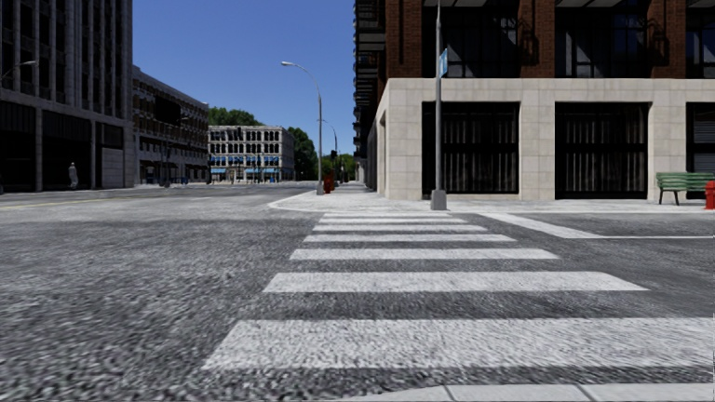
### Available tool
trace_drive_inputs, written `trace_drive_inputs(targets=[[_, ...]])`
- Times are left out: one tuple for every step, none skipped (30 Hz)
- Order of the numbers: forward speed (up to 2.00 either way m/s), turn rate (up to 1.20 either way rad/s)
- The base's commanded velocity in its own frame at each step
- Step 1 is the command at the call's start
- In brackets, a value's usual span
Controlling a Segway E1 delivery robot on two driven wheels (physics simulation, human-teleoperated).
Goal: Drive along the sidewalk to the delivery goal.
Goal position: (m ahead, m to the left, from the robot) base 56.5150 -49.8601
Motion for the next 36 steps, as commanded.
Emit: trace_drive_inputs(targets=[[1.92,0.00],[1.92,0.00],[1.92,0.00],[1.92,0.00],[1.92,0.00],[1.92,0.00],[1.92,0.00],[1.88,0.00],[1.62,0.00],[1.62,0.00],[1.35,0.00],[1.25,0.00],[1.22,0.00],[1.22,0.00],[1.21,0.00],[1.21,0.00],[1.21,0.00],[1.21,0.00],[1.21,0.00],[1.21,0.00],[1.23,0.00],[1.23,0.00],[1.26,0.00],[1.35,0.00],[1.46,0.00],[1.52,0.00],[1.53,0.00],[1.53,0.00],[1.53,0.00],[1.53,0.00],[1.53,0.00],[1.54,0.00],[1.54,0.00],[1.54,0.00],[1.54,0.00],[1.54,0.00]])
